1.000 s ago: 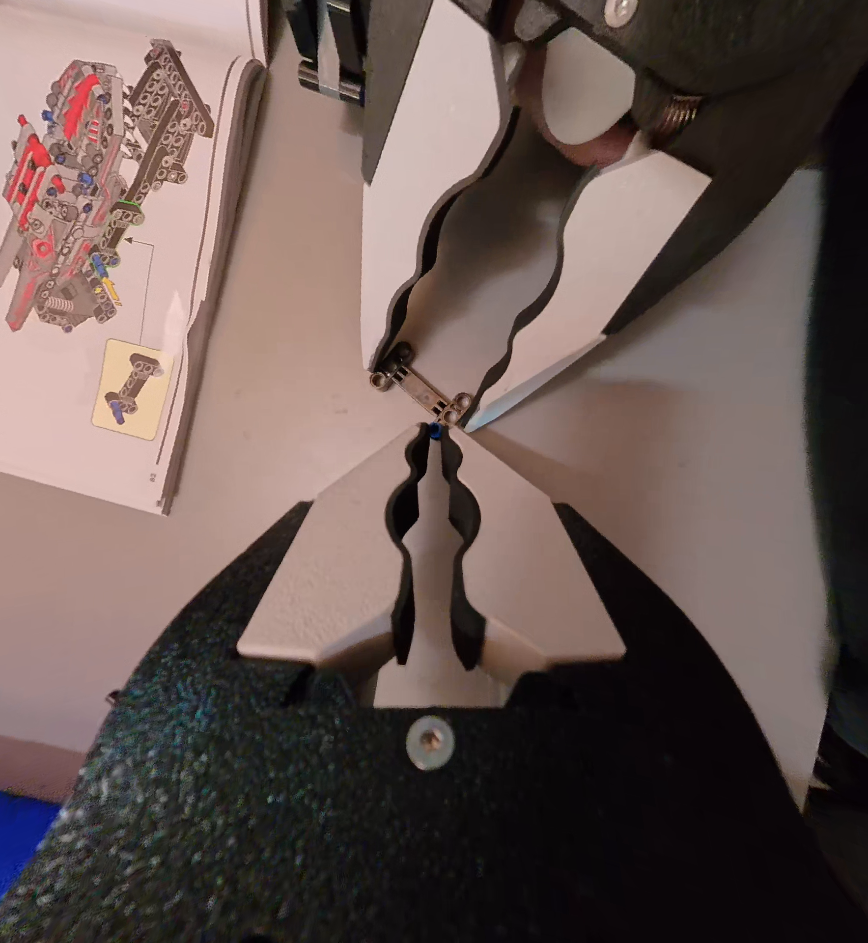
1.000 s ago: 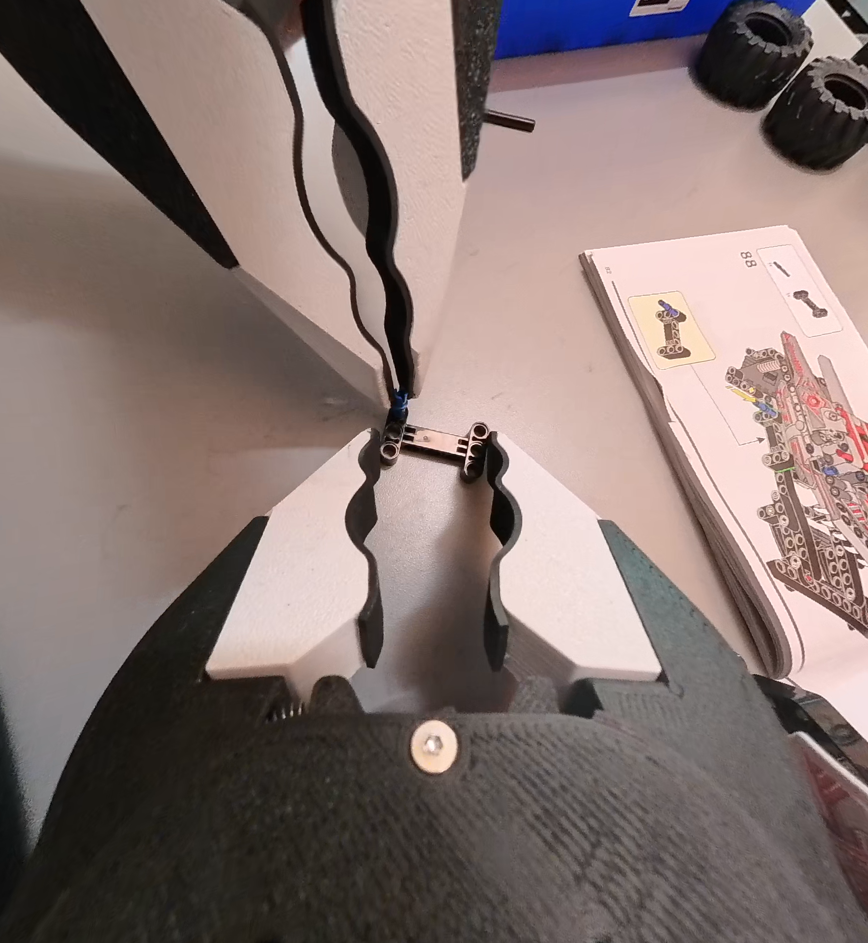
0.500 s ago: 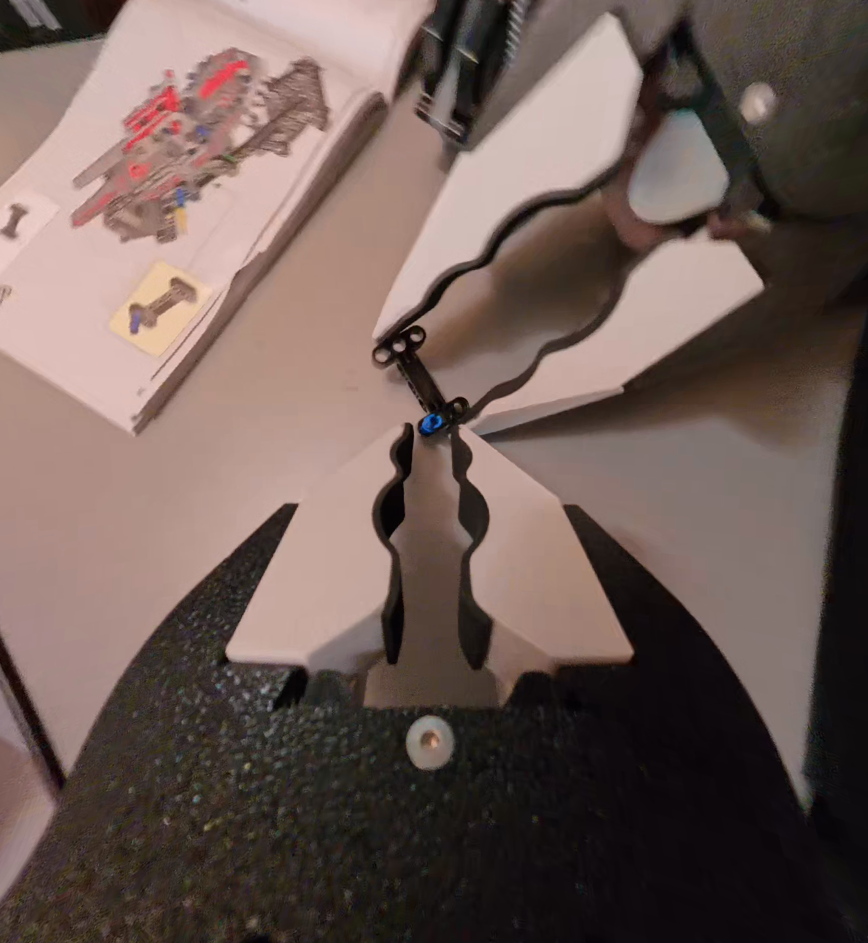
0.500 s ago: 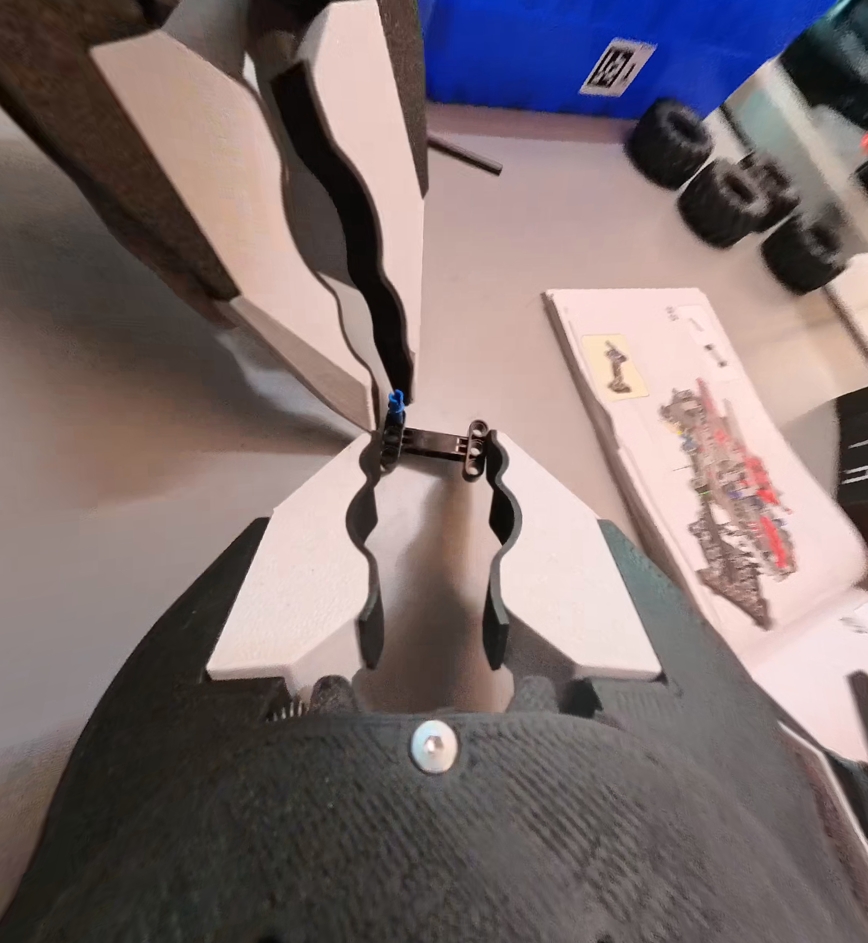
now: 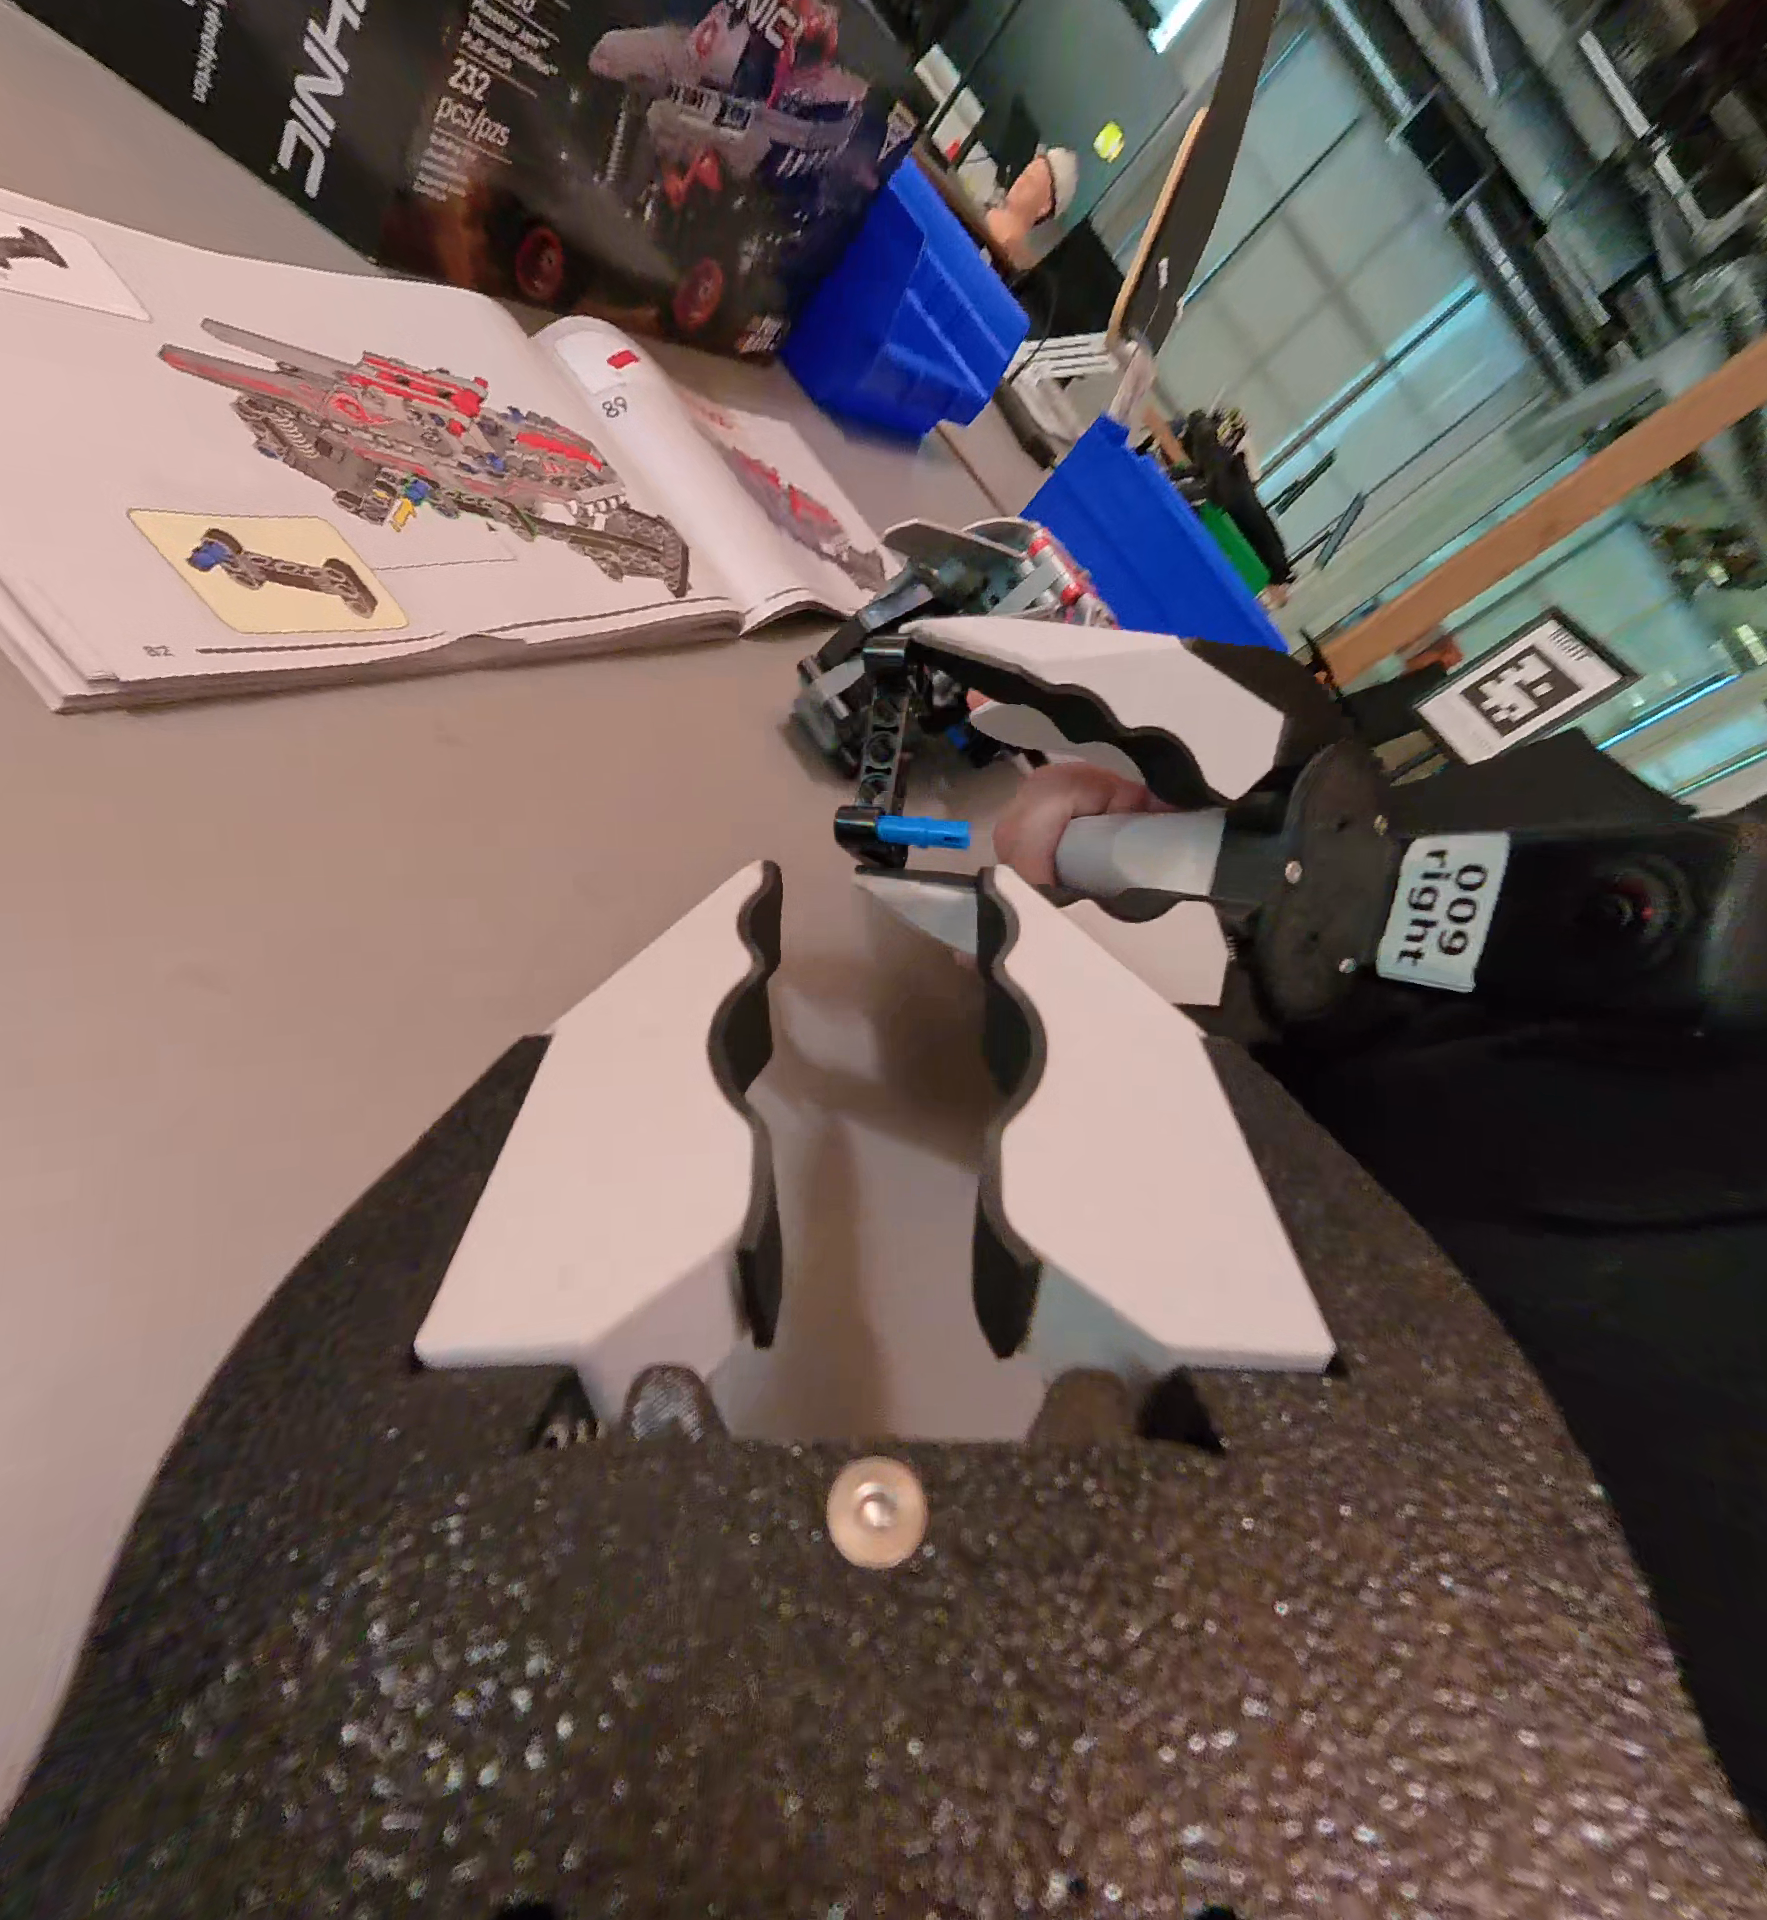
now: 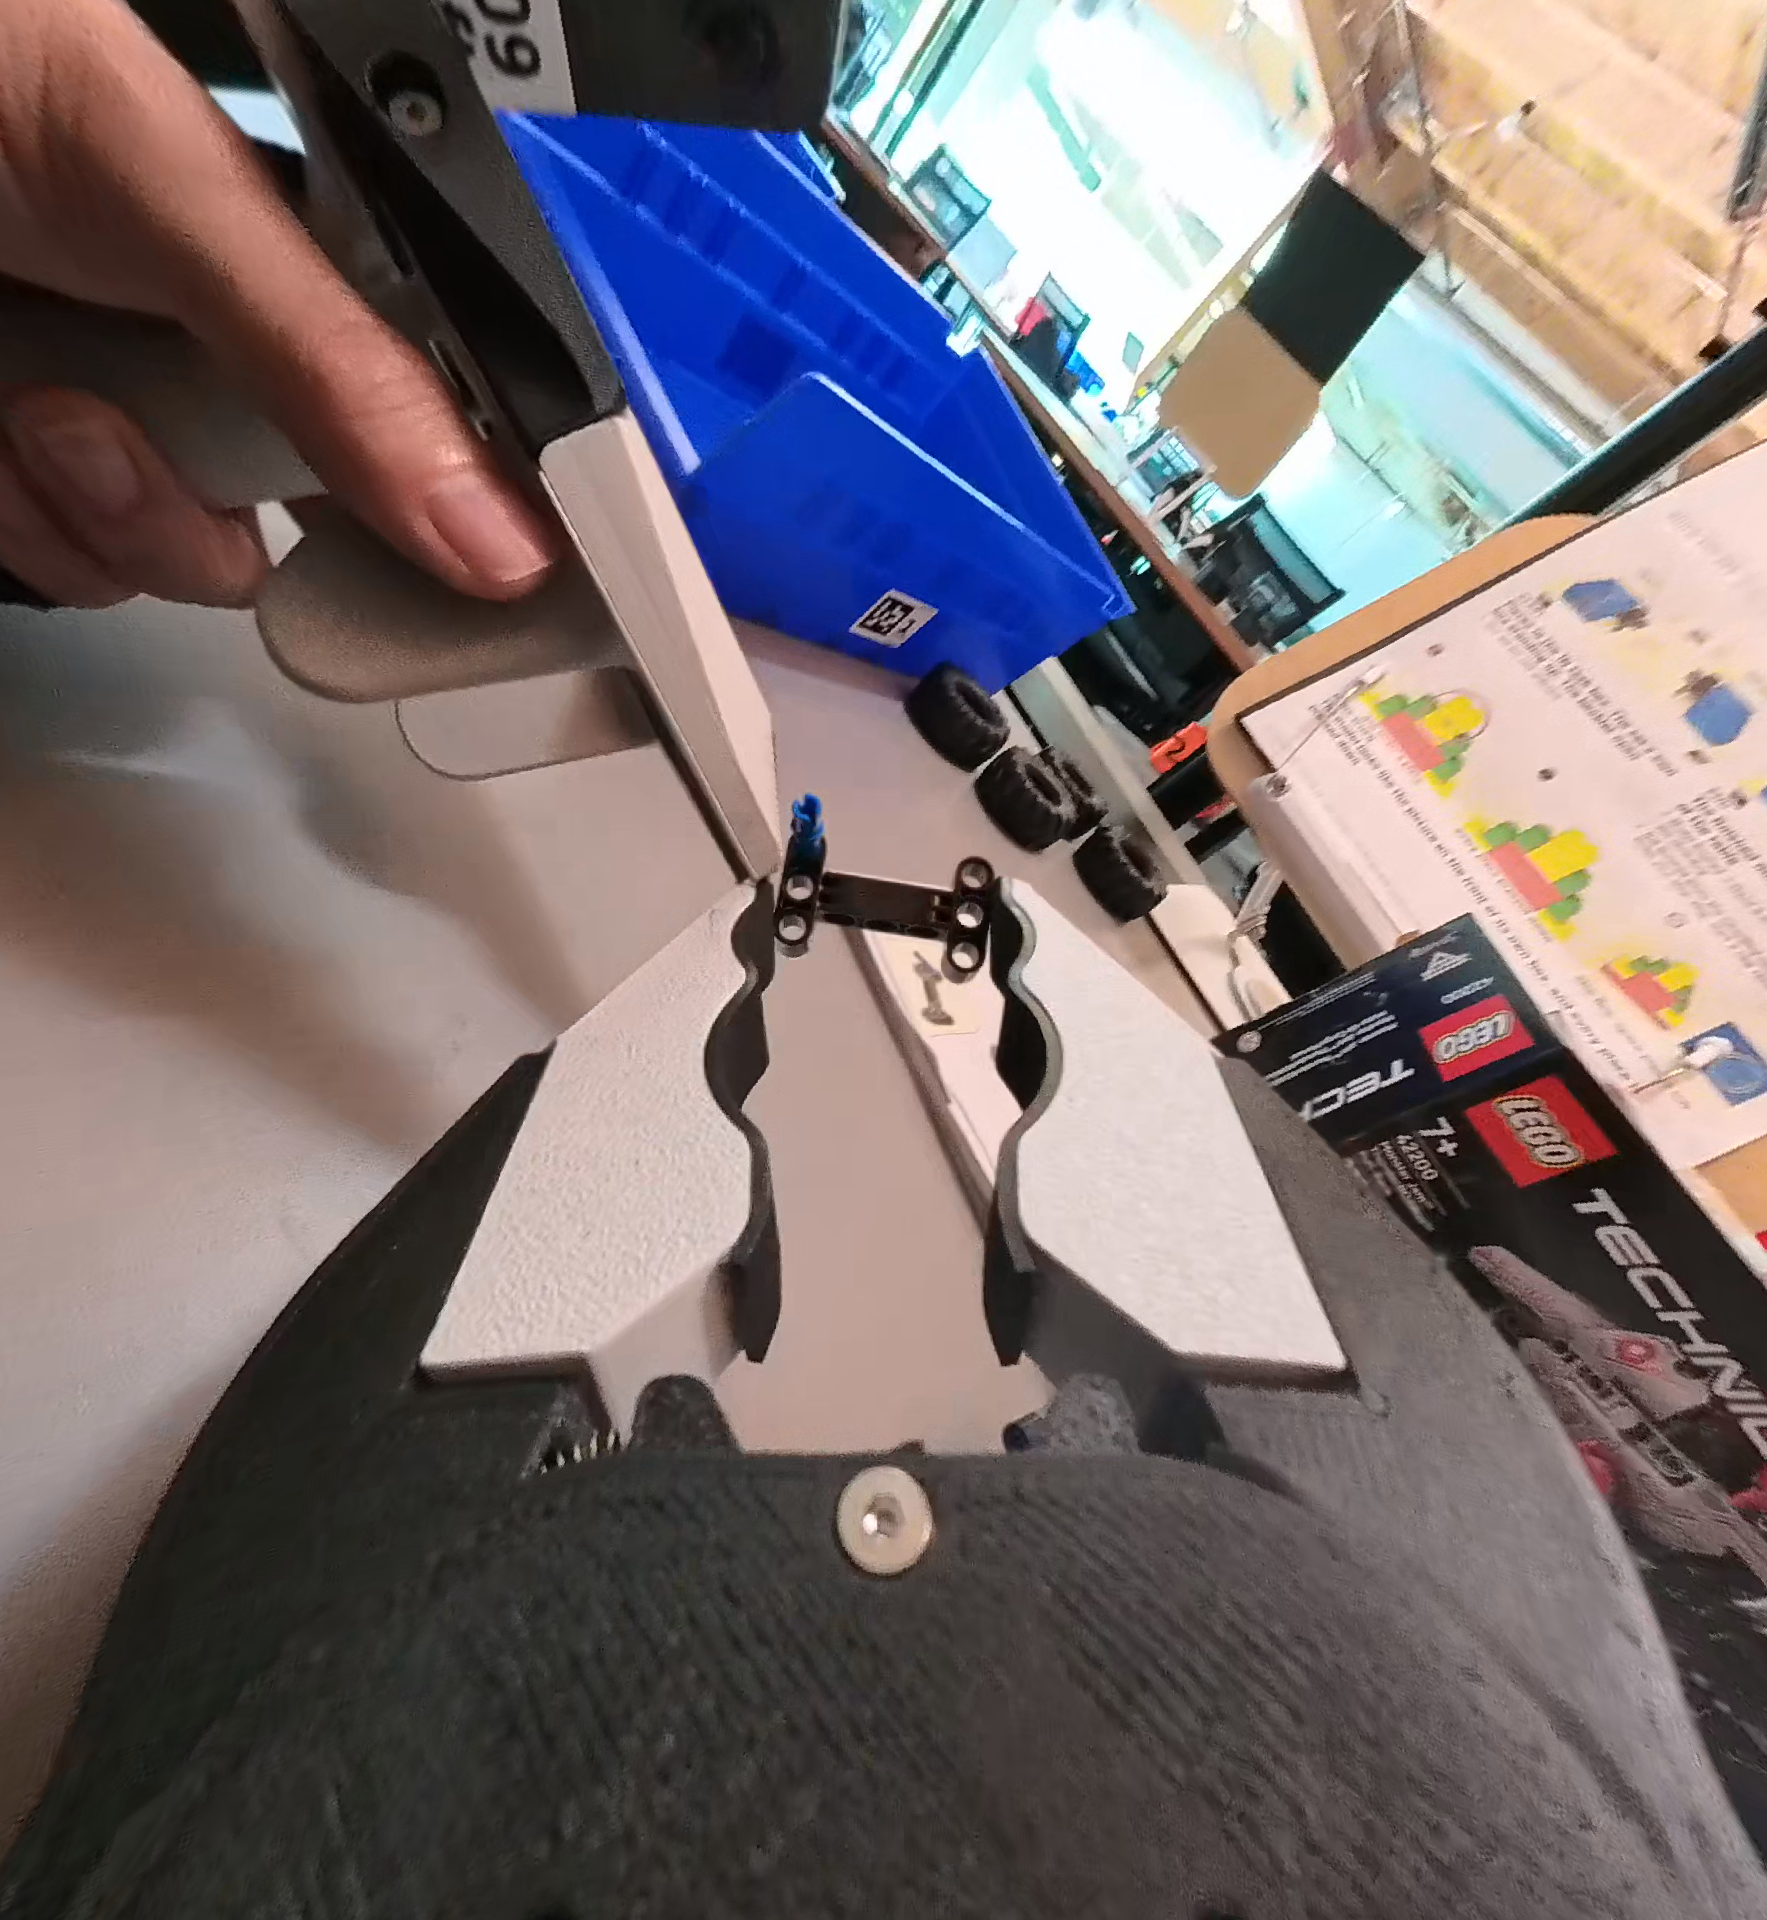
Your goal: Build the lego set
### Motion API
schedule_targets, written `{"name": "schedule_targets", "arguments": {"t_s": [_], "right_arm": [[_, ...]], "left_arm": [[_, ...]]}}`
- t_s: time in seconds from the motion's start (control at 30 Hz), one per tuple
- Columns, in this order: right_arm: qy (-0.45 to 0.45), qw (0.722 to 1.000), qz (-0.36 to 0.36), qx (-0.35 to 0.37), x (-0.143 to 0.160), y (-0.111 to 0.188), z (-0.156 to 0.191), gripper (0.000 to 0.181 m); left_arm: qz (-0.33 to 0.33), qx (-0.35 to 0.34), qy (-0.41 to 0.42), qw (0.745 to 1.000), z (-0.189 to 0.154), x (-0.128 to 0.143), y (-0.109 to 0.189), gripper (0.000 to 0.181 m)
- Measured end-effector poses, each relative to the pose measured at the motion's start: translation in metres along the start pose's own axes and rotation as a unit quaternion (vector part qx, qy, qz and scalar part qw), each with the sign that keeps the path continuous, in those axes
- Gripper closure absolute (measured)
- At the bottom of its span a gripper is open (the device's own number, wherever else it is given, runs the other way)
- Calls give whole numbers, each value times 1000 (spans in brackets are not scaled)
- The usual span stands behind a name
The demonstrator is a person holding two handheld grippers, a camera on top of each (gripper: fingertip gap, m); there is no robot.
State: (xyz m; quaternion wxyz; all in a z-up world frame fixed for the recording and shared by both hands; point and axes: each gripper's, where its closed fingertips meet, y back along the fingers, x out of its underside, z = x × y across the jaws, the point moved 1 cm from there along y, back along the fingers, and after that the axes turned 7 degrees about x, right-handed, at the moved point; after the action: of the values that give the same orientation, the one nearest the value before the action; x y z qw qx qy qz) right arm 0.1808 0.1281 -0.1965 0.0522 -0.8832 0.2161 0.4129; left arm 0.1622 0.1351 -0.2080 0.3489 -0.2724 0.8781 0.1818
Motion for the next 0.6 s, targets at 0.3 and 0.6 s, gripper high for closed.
{"name": "schedule_targets", "arguments": {"t_s": [0.3,0.6], "right_arm": [[-7,1000,-12,10,-5,2,-6,141],[0,1000,-3,2,-6,6,-4,140]], "left_arm": [[-27,48,0,999,-14,-10,-5,149],[5,21,-44,999,-10,-3,-5,159]]}}
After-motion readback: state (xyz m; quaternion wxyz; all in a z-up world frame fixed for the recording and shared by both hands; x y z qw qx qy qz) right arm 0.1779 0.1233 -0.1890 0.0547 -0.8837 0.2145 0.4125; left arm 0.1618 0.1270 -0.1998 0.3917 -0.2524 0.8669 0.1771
